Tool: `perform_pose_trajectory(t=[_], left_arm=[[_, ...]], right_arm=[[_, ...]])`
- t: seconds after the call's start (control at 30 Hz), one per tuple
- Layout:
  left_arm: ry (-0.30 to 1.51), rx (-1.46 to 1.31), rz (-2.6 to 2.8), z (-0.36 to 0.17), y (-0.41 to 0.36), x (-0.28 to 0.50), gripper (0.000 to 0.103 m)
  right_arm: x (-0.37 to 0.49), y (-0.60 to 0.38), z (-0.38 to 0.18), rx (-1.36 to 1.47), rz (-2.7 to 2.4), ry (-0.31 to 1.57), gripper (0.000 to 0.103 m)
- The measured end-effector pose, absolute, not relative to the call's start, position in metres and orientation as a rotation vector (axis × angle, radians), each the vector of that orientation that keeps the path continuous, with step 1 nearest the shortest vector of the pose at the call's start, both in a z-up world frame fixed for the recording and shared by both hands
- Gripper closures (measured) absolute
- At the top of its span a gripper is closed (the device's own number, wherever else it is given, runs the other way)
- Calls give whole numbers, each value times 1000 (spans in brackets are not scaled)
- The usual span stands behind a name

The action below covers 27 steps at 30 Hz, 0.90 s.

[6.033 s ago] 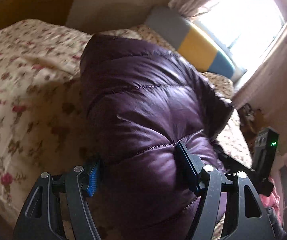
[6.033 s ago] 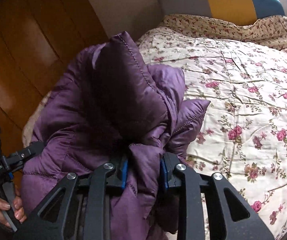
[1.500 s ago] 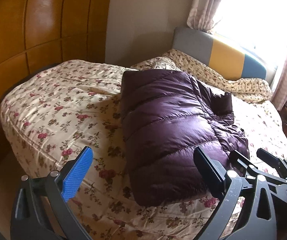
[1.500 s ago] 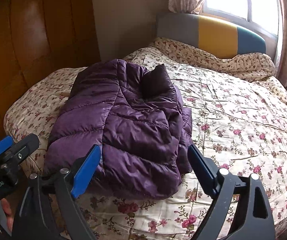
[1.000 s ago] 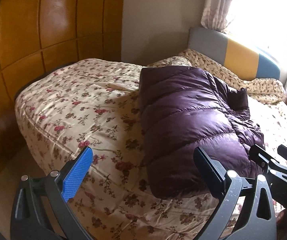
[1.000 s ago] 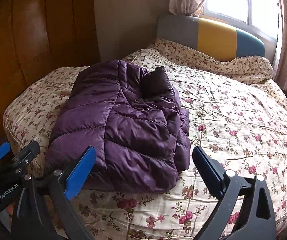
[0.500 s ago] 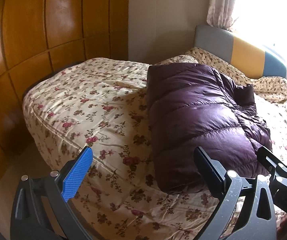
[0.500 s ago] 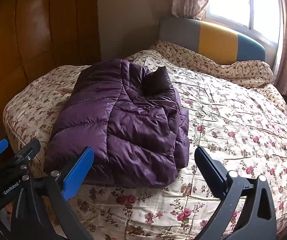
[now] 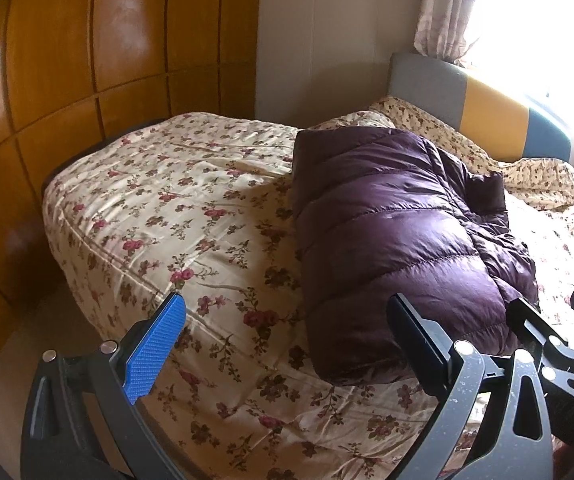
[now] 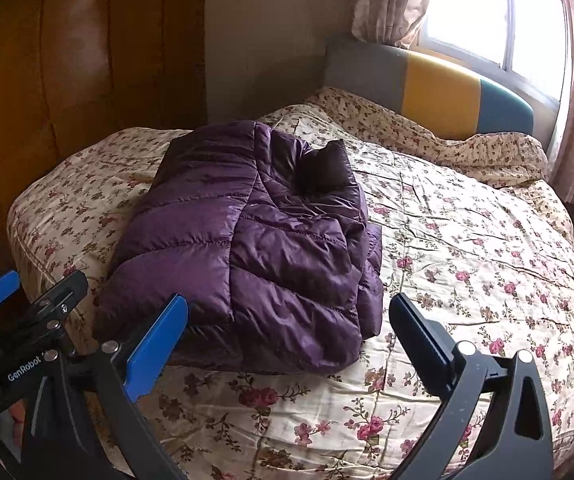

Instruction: Fold large clothes

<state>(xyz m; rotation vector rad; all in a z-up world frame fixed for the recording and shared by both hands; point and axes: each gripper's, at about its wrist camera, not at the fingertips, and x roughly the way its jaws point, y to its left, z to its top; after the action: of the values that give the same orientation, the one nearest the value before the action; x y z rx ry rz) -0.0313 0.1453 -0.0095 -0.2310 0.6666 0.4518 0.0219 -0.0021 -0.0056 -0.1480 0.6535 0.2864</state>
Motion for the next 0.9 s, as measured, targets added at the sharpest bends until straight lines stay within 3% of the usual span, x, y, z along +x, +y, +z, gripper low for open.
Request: perform_pose_trajectory(t=[0.9], left_arm=[[687, -261, 440, -9, 146, -35, 3]], right_arm=[[21, 1, -11, -149, 295, 668, 2]])
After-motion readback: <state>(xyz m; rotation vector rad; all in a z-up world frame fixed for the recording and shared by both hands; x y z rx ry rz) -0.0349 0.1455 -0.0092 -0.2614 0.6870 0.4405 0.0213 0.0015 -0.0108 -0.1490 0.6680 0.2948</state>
